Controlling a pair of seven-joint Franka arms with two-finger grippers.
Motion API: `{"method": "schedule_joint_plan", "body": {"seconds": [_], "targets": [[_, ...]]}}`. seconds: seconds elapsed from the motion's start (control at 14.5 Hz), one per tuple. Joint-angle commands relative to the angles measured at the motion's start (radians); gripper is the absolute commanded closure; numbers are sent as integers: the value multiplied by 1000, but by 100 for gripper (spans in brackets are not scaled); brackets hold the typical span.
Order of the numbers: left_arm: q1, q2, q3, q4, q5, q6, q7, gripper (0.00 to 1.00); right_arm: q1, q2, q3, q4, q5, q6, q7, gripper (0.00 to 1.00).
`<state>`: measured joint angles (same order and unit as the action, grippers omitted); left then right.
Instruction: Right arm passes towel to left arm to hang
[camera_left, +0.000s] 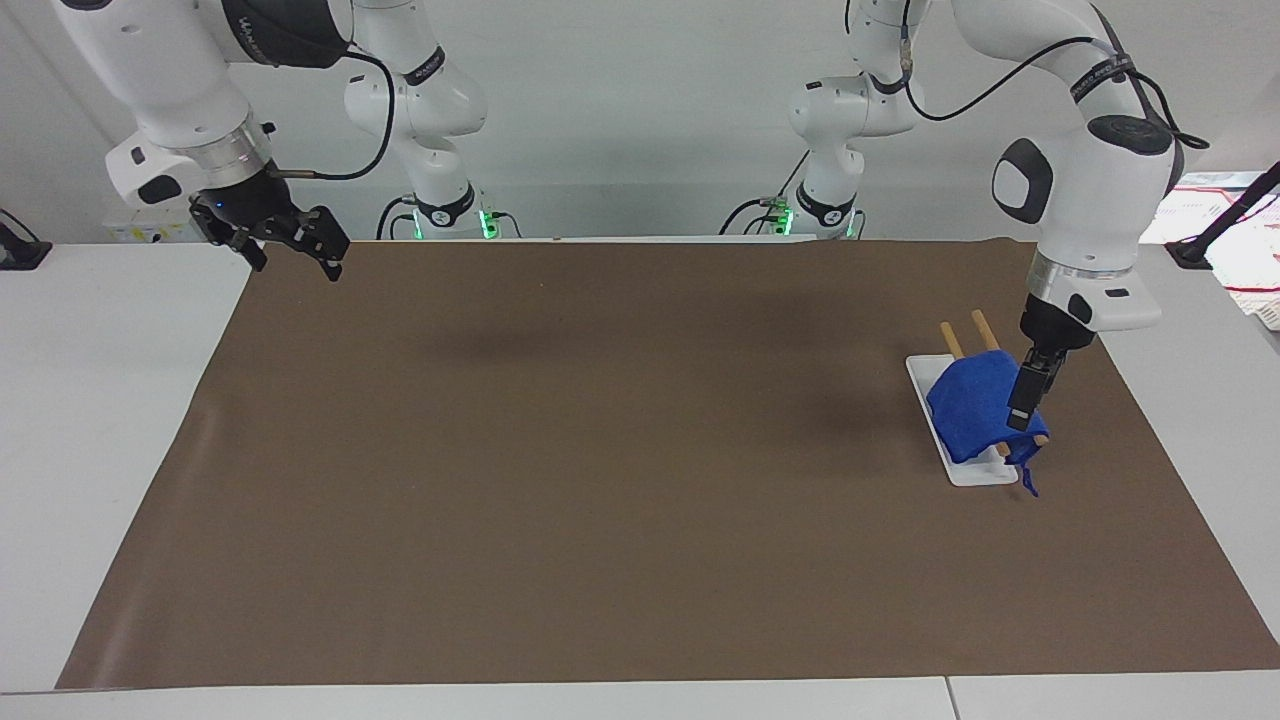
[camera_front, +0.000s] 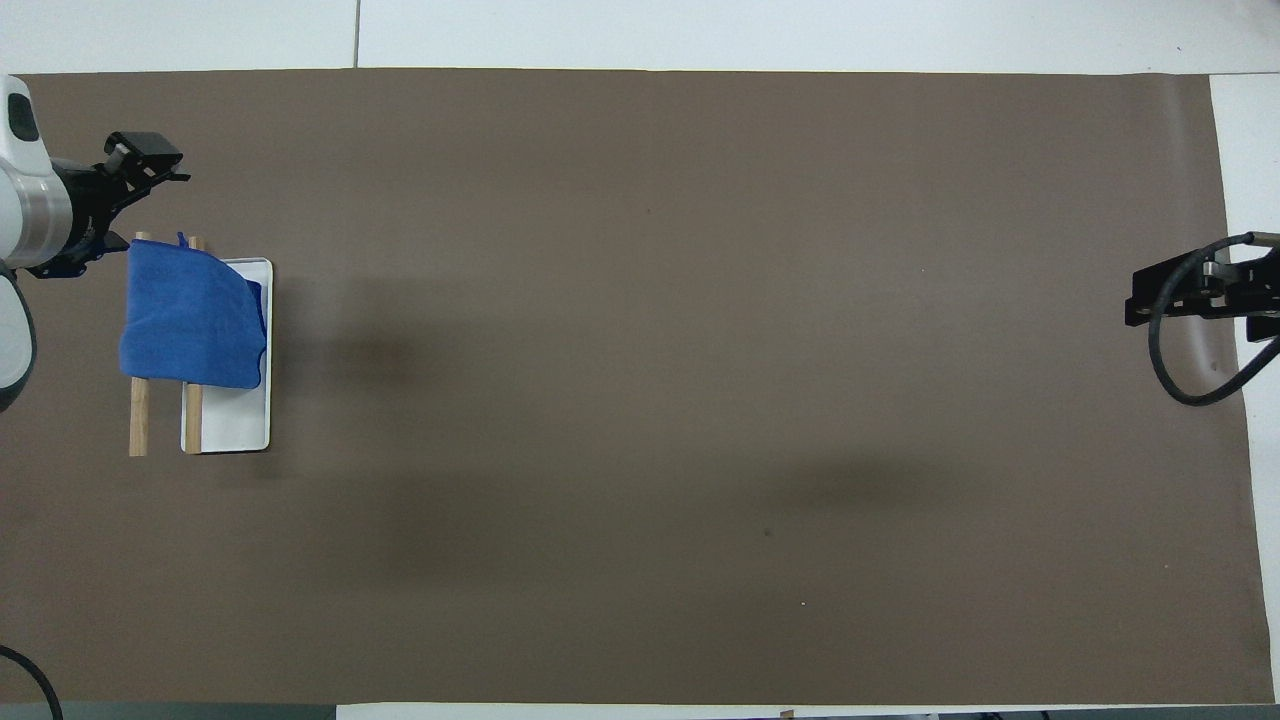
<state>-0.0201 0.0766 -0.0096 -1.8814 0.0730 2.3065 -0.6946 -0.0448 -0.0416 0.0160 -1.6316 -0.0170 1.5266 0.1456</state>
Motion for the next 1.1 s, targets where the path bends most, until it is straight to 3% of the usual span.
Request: {"method": "schedule_joint_plan", "body": {"seconds": [0.0,0.34,0.62,1.03], "targets": [[-6,3,-10,60,2,-119,165,0,-14,-27,7,-40,35,12,6,0],[-3,11,-9,261,-150,-461,475,0,-17,-27,7,-48,35,61,3,0],[-6,25,-9,353,-139,-677,650,0,-10,-23,6,-36,29,47,2,0],[-9,-21,-7,305,-131,-759,711,0,-4,-20,9,-36,28,52,-3,0]]}}
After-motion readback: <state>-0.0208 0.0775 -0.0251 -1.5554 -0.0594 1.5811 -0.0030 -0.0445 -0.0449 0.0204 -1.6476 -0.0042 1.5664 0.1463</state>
